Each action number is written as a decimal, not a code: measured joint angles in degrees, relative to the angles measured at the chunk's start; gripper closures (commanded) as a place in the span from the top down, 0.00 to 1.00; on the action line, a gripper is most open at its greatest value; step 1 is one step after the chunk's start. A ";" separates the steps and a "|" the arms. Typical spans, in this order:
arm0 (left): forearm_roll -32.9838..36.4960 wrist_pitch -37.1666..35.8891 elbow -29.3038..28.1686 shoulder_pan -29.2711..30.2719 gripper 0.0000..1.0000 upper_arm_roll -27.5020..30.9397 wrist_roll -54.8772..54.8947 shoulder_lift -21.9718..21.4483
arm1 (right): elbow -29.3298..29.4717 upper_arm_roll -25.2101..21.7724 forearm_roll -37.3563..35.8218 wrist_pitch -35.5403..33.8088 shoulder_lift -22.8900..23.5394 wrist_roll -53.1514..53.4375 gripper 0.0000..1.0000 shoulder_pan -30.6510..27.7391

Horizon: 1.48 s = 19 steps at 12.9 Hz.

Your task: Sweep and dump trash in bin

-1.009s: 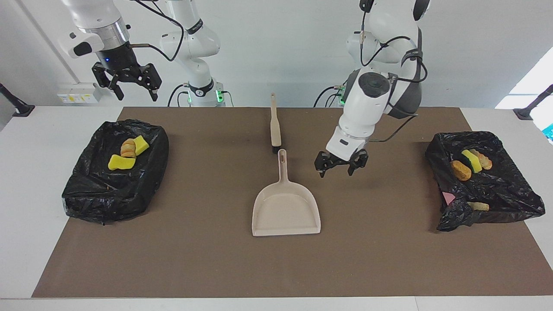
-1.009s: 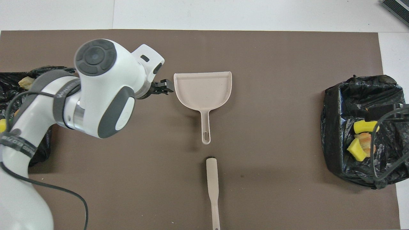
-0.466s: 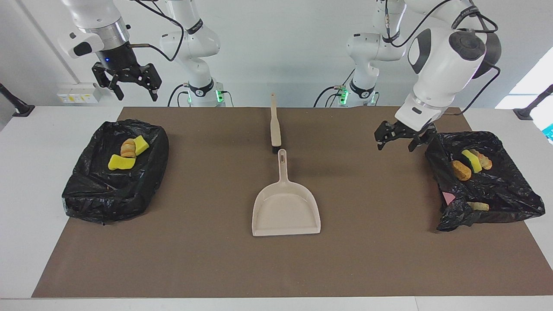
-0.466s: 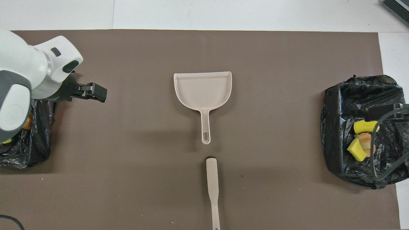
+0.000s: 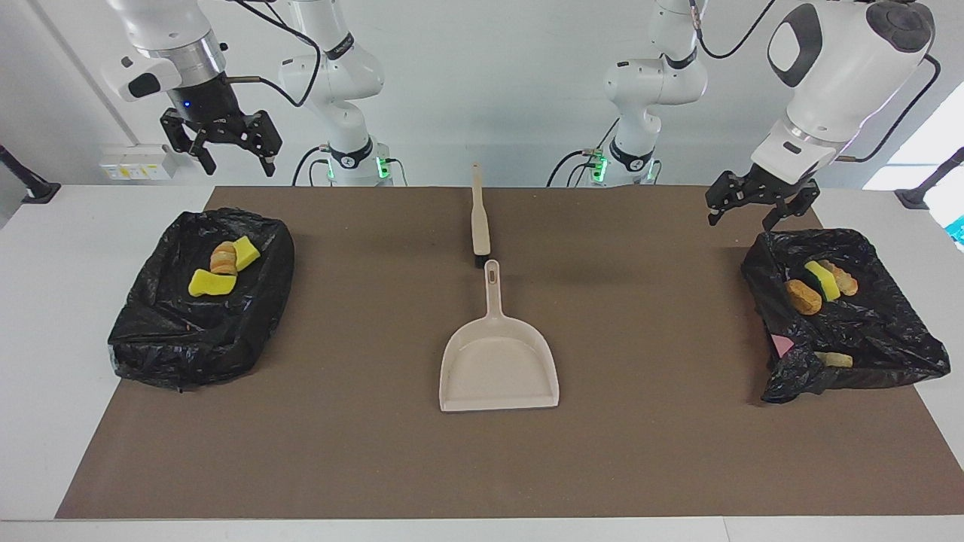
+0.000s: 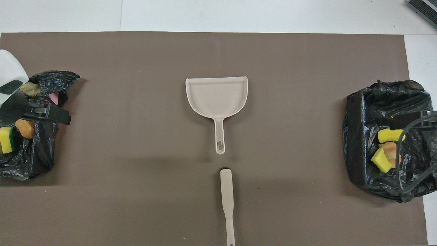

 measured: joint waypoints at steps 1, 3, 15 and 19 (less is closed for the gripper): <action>0.12 -1.19 0.19 0.00 1.00 0.03 0.00 -0.65 | 0.00 0.00 0.00 0.00 0.00 0.00 1.00 0.00; 0.48 -2.85 1.40 0.00 1.00 0.12 0.14 -0.88 | 0.00 0.00 0.00 0.00 0.00 0.00 1.00 0.00; 1.18 -9.23 10.43 0.00 1.00 0.15 4.34 3.72 | 0.00 0.00 0.00 0.00 0.00 0.00 1.00 0.00; 1.18 -9.26 10.50 0.00 1.00 0.15 4.73 3.71 | 0.00 0.00 0.00 0.00 0.00 0.00 1.00 0.00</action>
